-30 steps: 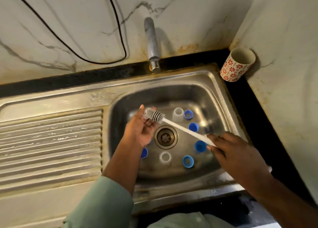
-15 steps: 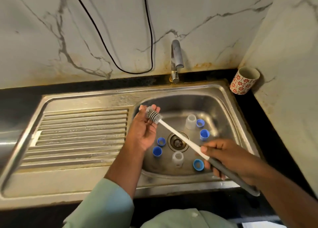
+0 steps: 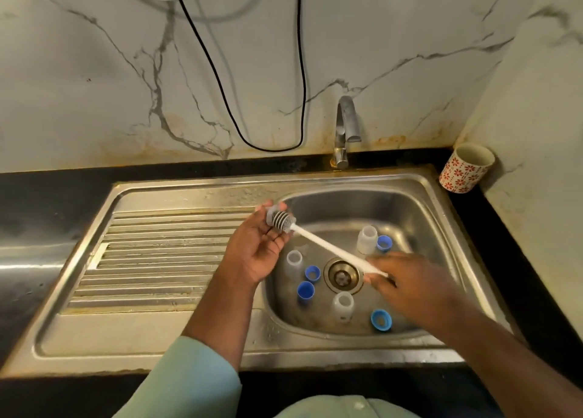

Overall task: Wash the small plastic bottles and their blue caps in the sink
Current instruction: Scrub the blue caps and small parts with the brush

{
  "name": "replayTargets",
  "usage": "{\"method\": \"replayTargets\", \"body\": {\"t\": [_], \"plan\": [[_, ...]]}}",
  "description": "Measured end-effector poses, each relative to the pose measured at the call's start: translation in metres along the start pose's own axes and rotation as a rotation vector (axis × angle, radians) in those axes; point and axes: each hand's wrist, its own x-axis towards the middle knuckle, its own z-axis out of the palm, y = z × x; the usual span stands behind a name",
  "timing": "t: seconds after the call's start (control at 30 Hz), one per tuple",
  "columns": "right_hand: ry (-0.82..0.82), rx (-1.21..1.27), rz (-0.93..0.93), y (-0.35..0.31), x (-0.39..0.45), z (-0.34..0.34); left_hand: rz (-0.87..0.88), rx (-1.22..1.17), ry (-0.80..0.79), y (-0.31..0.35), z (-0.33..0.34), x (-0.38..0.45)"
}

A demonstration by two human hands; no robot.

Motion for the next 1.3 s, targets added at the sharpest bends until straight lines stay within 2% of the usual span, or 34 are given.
{"method": "replayTargets", "body": {"t": [0.03,0.07,0.1,0.13,0.17,0.2,0.27,0.3,0.33,0.37,0.43,0.47,0.53,0.6,0.67,0.73,0.77,0.8,0.87,0.9,0.93,0.97,1.03,1.07,1.1,1.13,1.17,1.2,1.23,1.27,1.3], "plan": [[0.157,-0.294,-0.085,0.001,0.002,0.002,-0.019,0.004,0.014,0.001,0.001,-0.002],[0.276,-0.408,-0.153,0.003,0.004,0.003,-0.022,0.007,0.024,0.001,0.003,-0.002],[0.332,-0.428,-0.186,-0.001,0.005,0.004,-0.009,0.01,0.03,0.001,0.005,-0.002],[0.289,-0.375,-0.15,-0.004,0.005,0.007,0.011,0.019,0.027,0.002,0.006,-0.001],[0.18,-0.205,-0.091,-0.006,0.003,0.007,0.027,0.025,0.013,0.003,0.007,0.0],[0.057,0.089,0.006,-0.006,0.003,0.003,0.037,0.028,-0.008,0.004,0.009,0.001],[-0.309,0.803,0.257,-0.01,0.0,-0.008,0.044,0.036,-0.06,0.006,0.01,0.002],[-0.372,0.926,0.263,-0.009,-0.001,-0.014,0.032,0.029,-0.077,0.006,0.009,0.002],[-0.327,0.855,0.222,-0.008,0.0,-0.016,0.01,0.02,-0.081,0.004,0.008,0.002],[-0.257,0.606,0.161,-0.007,0.002,-0.015,-0.016,0.011,-0.069,0.002,0.008,0.002],[-0.016,-0.003,0.014,-0.011,0.006,-0.008,-0.077,-0.005,0.001,-0.001,0.01,0.003],[0.111,-0.167,0.009,-0.015,0.007,-0.005,-0.088,-0.024,0.057,-0.001,0.012,0.004],[0.245,-0.305,0.035,-0.015,0.009,0.002,-0.028,-0.098,0.174,0.001,0.018,0.01],[0.26,-0.352,0.039,-0.005,0.01,0.006,0.068,-0.182,0.226,0.005,0.02,0.016],[0.348,-0.306,-0.011,0.006,0.008,0.011,0.112,-0.223,0.189,0.008,0.025,0.017],[0.35,-0.234,-0.031,0.009,0.006,0.014,0.12,-0.212,0.129,0.009,0.03,0.016],[0.299,-0.128,-0.021,0.008,0.005,0.012,0.119,-0.205,0.1,0.009,0.034,0.015],[0.174,0.06,0.061,0.007,0.005,0.008,0.117,-0.199,0.066,0.011,0.037,0.014],[-0.139,0.633,0.278,0.005,0.002,-0.005,0.111,-0.193,0.0,0.013,0.043,0.011],[-0.195,0.751,0.283,0.006,0.003,-0.009,0.111,-0.191,-0.011,0.015,0.045,0.009],[-0.119,0.716,0.226,0.008,0.004,-0.011,0.115,-0.197,-0.011,0.015,0.047,0.007],[-0.046,0.517,0.127,0.013,0.004,-0.009,0.123,-0.207,-0.006,0.015,0.049,0.007],[0.198,-0.058,-0.039,0.019,0.005,-0.006,0.145,-0.206,0.011,0.014,0.052,0.004],[0.329,-0.171,-0.109,0.019,0.005,-0.005,0.151,-0.194,0.014,0.013,0.052,0.003],[0.316,-0.148,-0.106,0.016,0.003,-0.007,0.152,-0.179,0.007,0.014,0.052,0.002],[0.198,0.044,-0.069,0.012,0.0,-0.012,0.148,-0.173,-0.009,0.015,0.051,0.001],[0.042,0.37,-0.022,0.01,0.0,-0.017,0.141,-0.173,-0.027,0.017,0.051,0.0],[-0.183,0.642,0.068,0.009,-0.002,-0.02,0.129,-0.177,-0.04,0.018,0.049,-0.001],[-0.317,0.802,0.124,0.008,-0.001,-0.024,0.119,-0.181,-0.049,0.019,0.048,-0.002],[-0.279,0.752,0.107,0.009,0.001,-0.023,0.117,-0.181,-0.054,0.019,0.046,-0.002],[-0.198,0.566,0.08,0.009,0.003,-0.021,0.124,-0.181,-0.053,0.019,0.045,-0.002]]}}
